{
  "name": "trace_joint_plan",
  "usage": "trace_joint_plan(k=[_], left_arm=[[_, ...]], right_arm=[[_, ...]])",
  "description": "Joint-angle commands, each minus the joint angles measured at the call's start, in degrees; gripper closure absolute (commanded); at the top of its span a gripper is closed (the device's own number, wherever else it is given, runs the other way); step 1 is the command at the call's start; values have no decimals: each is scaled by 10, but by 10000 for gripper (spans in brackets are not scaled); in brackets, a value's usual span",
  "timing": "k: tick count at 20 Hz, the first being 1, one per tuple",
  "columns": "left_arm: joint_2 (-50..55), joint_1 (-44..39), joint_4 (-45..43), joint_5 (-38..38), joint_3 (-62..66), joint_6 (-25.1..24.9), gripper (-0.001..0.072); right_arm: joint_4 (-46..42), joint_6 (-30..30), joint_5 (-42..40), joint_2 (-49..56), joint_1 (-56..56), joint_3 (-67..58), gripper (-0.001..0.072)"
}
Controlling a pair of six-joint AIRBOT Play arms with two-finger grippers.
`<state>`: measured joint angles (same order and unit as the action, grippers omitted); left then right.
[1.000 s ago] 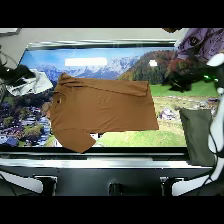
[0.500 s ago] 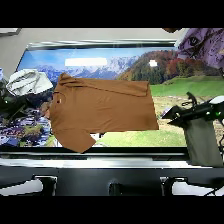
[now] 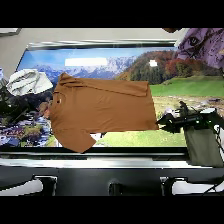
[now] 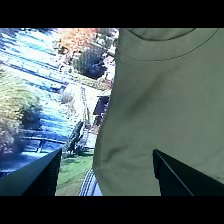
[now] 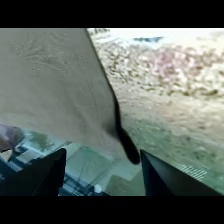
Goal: Fold the clothes and pants, and hang the long-sleeved shirts on hangers.
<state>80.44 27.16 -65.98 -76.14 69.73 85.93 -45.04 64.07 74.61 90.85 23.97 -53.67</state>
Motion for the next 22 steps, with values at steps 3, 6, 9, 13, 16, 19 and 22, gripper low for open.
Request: trace_joint_plan(k=[3, 6, 9, 13, 16, 19, 22], left_arm=[[-1, 0, 0, 4, -2, 0, 73], [-1, 0, 0, -11, -2, 2, 73], [0, 0, 0, -18, -2, 29, 73], [-1, 5, 0, -18, -4, 30, 73], [-3, 15, 0, -17, -24, 15, 73], [-28, 44, 42, 17, -92, -42, 73], [-51, 77, 147, 70, -190, -131, 73]], right_arm=[[35, -13, 4, 30, 0, 4, 165], [38, -8, 24, 34, 0, 8, 240], [39, -8, 30, 34, 0, 21, 354], [40, -9, 15, 35, -18, 25, 325], [23, -8, -25, 35, -50, 24, 582], [16, -8, -54, 25, -52, 23, 685], [13, -8, -59, -2, -52, 23, 685]])
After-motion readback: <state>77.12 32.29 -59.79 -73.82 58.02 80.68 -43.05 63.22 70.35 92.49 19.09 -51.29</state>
